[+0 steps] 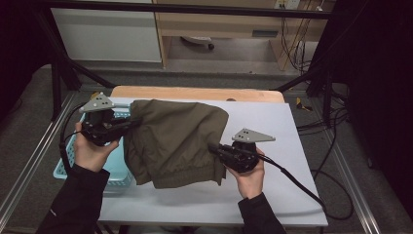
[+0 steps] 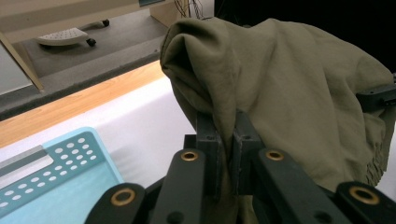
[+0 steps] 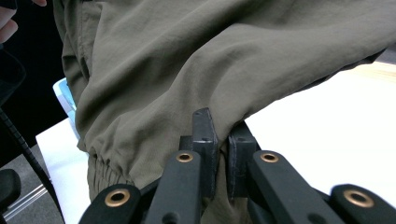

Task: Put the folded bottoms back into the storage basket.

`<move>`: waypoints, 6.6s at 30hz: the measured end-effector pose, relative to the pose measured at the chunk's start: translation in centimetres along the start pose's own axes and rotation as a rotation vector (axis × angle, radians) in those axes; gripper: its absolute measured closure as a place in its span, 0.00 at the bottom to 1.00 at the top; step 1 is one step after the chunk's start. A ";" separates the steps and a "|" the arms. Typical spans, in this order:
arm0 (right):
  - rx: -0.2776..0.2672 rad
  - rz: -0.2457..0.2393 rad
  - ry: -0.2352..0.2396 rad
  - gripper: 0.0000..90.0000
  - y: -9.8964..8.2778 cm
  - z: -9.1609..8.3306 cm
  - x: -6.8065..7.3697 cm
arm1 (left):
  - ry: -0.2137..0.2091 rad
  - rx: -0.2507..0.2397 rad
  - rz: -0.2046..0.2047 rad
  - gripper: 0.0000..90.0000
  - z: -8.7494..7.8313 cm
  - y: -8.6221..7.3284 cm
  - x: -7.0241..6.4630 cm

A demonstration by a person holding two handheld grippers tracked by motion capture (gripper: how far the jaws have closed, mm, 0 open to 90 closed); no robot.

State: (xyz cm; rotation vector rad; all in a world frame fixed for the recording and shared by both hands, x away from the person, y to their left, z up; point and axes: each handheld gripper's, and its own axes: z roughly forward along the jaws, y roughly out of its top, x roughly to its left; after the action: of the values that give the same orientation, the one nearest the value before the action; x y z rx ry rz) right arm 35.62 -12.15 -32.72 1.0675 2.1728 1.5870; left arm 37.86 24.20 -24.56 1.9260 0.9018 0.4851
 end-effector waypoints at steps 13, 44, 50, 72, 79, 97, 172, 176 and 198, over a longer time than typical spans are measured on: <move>-0.014 -0.013 0.013 0.95 1.4 0.7 0.9 | 0.011 -0.028 -0.010 0.93 -1.4 0.3 0.8; -0.042 -0.025 0.043 0.95 3.3 3.9 3.3 | 0.075 -0.045 -0.008 0.93 -4.3 0.8 3.6; -0.050 -0.023 0.052 0.95 3.7 4.6 3.8 | 0.080 -0.055 -0.028 0.93 -5.1 0.7 4.4; -0.057 -0.039 0.079 0.95 4.8 7.7 6.2 | 0.144 -0.047 -0.049 0.93 -7.3 0.0 7.1; -0.062 -0.042 0.085 0.95 5.0 8.5 7.1 | 0.163 -0.044 -0.060 0.94 -7.9 -0.2 8.1; -0.066 -0.047 0.120 0.95 5.3 11.0 9.3 | 0.210 -0.033 -0.083 0.94 -9.8 -0.9 10.2; 0.111 -0.053 0.085 0.93 1.3 23.9 9.4 | 0.347 0.170 -0.313 0.93 -2.8 -8.9 19.8; 0.120 -0.066 0.075 0.93 1.1 24.5 9.3 | 0.370 0.195 -0.318 0.93 -2.3 -9.3 20.0; 0.104 -0.192 0.032 0.64 1.1 25.9 9.2 | 0.411 0.225 -0.354 0.83 -0.6 -10.3 20.8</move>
State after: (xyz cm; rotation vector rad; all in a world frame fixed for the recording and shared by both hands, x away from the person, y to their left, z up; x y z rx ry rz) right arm 44.69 12.90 -39.52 0.8356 2.3236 1.4304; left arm 47.03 43.44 -33.80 1.8362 1.5883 0.5959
